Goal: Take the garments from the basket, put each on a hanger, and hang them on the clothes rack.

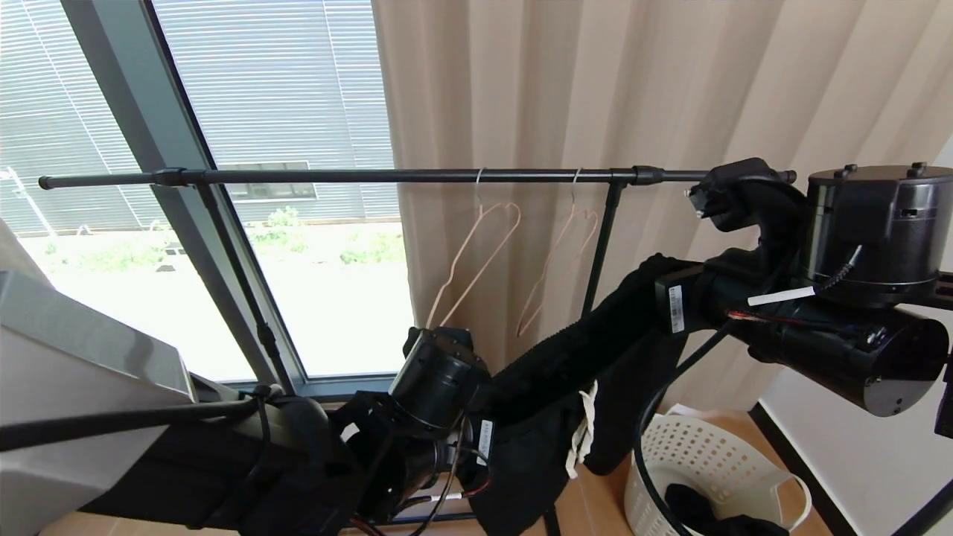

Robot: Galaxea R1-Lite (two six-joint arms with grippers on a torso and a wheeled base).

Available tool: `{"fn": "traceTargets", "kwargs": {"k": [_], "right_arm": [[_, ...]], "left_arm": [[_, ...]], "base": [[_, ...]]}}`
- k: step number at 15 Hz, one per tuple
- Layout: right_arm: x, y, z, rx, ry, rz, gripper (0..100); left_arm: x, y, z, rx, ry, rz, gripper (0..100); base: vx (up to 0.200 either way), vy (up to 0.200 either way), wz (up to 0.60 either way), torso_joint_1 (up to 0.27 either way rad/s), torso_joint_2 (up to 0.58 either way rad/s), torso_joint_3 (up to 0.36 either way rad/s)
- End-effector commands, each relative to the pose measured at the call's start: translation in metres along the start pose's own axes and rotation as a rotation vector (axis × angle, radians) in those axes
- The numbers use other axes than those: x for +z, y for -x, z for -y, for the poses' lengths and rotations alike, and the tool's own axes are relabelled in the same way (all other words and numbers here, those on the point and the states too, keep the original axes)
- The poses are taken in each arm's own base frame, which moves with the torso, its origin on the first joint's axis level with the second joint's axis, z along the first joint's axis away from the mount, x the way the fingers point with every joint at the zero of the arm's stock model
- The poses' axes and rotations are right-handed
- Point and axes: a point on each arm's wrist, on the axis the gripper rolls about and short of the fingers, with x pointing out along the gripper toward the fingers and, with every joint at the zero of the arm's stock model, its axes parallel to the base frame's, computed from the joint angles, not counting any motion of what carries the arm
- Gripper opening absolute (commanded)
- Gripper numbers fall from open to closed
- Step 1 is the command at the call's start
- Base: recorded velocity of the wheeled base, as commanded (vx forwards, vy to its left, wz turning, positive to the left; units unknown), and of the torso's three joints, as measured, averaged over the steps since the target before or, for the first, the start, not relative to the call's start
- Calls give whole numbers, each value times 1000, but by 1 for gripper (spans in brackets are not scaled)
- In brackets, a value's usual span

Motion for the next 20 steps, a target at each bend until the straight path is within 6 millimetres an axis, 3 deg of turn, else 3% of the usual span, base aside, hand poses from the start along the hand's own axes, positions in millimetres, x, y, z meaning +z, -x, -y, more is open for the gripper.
{"fn": "traceTargets", "kwargs": {"k": [1, 3, 5, 7, 9, 12, 18, 20], "right_arm": [[-9, 3, 4, -1, 14, -28, 0], [-12, 0, 2, 13, 52, -44, 0], [-20, -3, 1, 19, 105, -73, 0], [-24, -4, 0, 21, 125, -88, 0], [-27, -6, 4, 8, 158, -100, 0], [-32, -6, 19, -41, 158, -119, 0], [-36, -11, 40, -94, 132, -142, 0], [-38, -8, 41, -86, 136, -145, 0]], "left_arm": [[36, 14, -12, 71, -31, 36, 0], [63, 22, -14, 114, -48, 2, 0], [90, 45, -11, 128, -63, -46, 0], [103, 69, -13, 144, -83, -104, 0], [101, 74, -17, 156, -89, -136, 0], [85, 81, -31, 184, -88, -184, 0], [71, 75, -61, 253, -40, -234, 0], [73, 72, -61, 240, -33, -193, 0]], "base": [[0, 0, 0, 0, 0, 0], [0, 0, 0, 0, 0, 0], [0, 0, 0, 0, 0, 0], [0, 0, 0, 0, 0, 0], [0, 0, 0, 0, 0, 0], [0, 0, 0, 0, 0, 0], [0, 0, 0, 0, 0, 0], [0, 0, 0, 0, 0, 0]]}}
